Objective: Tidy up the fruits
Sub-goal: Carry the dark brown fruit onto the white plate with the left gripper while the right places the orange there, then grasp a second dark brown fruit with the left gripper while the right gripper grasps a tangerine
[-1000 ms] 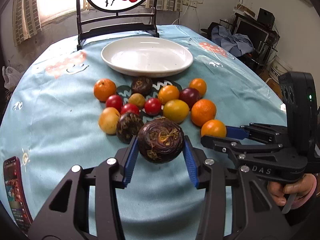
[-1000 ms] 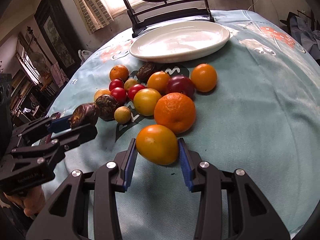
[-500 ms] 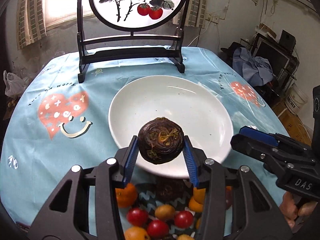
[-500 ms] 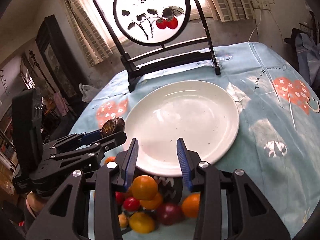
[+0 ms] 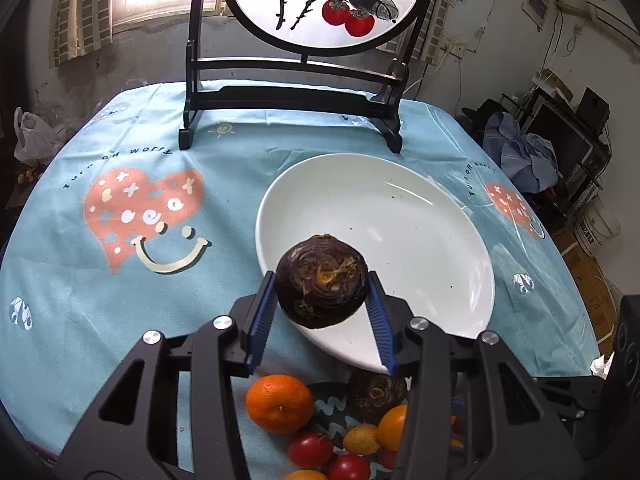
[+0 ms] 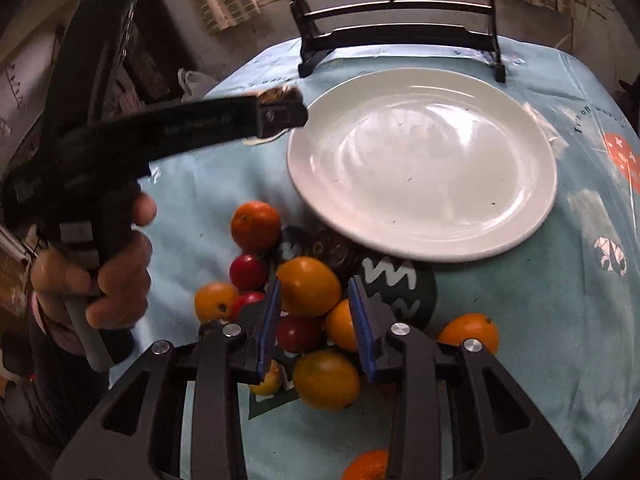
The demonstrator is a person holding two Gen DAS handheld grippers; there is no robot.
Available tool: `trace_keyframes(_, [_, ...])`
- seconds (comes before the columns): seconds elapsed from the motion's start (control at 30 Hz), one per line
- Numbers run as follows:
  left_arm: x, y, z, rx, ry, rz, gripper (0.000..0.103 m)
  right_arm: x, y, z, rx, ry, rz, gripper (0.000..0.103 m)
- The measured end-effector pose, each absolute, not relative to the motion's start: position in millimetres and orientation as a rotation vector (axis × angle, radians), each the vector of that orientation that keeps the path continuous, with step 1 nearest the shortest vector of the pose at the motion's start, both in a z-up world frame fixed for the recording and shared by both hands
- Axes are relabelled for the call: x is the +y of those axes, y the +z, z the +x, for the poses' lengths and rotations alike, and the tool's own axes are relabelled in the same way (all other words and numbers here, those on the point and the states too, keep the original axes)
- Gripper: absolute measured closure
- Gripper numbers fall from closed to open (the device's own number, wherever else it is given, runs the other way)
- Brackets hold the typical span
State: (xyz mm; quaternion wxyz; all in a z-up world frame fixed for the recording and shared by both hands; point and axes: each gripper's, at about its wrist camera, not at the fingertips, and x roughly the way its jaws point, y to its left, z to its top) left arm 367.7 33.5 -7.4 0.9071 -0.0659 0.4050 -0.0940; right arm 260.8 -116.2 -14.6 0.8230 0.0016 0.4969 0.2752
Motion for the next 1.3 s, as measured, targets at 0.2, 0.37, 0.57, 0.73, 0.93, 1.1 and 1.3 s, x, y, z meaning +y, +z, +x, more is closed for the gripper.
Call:
trace_keyframes(0.2, [43,-2,361,0.818,-0.196,-0.164,0.058,-83,-31,262,1.04,0.553,-0.166,0.062])
trace_keyframes(0.37, [49,-4,362,0.82,-0.182,-0.183,0.058,-96,-10,257,0.987,0.618,-0.102,0.064])
trace_keyframes(0.57, [30,-18,379,0.867,-0.212,-0.171,0.058,-149,12,311,0.831,0.415,0.078,0.064])
trace_keyframes(0.73, [1,-37,394,0.929,-0.218,-0.091,0.057,-168,-20,352,0.922,0.349,0.123,0.064])
trace_keyframes(0.93, [2,-4,368,0.819,-0.175,-0.035,0.015,-186,6,331,0.897,0.315,0.187,0.057])
trace_keyframes(1.1, [21,25,320,0.755,-0.125,-0.04,0.004,-202,38,262,0.745,0.335,0.203,0.037])
trace_keyframes(1.3, [52,-5,252,0.822,-0.087,-0.13,0.003,-205,7,184,0.816,0.293,0.087,0.037])
